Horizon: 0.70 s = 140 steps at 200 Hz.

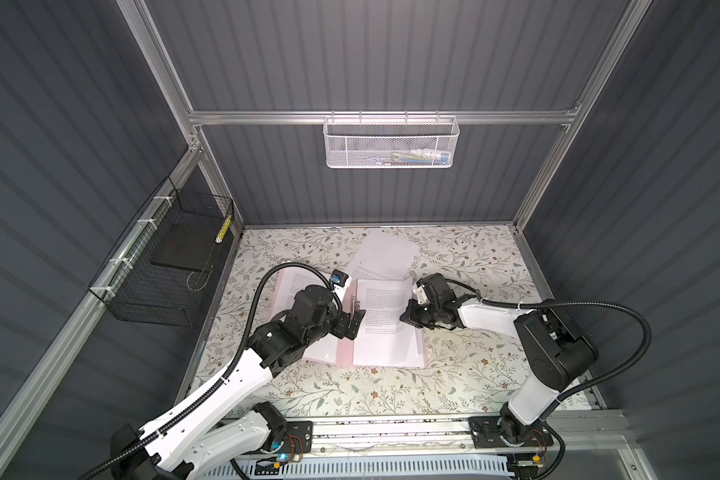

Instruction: Put the files into the folder

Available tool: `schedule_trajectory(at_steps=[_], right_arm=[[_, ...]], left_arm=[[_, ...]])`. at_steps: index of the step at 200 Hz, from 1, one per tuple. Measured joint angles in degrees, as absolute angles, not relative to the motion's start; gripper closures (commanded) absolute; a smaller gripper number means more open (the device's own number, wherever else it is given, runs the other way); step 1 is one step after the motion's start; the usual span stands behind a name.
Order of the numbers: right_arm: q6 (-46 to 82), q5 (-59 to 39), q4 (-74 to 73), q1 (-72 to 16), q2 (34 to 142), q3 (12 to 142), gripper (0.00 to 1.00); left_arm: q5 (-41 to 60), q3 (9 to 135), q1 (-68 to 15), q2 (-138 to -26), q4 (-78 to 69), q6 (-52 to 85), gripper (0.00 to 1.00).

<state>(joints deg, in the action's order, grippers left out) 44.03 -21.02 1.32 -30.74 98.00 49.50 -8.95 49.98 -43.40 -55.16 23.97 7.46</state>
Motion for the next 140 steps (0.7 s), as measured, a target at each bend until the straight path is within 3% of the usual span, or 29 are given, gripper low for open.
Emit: schedule_trajectory(at_steps=[68,140], right_arm=[[43.51,-17.61,3.92,-30.81,94.67,47.35,0.49],[40.66,-10.46,12.36,-30.00,84.14,46.54,0.34]], left_arm=[[-8.93,49.98,-43.40,-55.53,23.99,7.46,0.00],[-9.34,49.98,-43.40,-58.63,23.94,7.55,0.00]])
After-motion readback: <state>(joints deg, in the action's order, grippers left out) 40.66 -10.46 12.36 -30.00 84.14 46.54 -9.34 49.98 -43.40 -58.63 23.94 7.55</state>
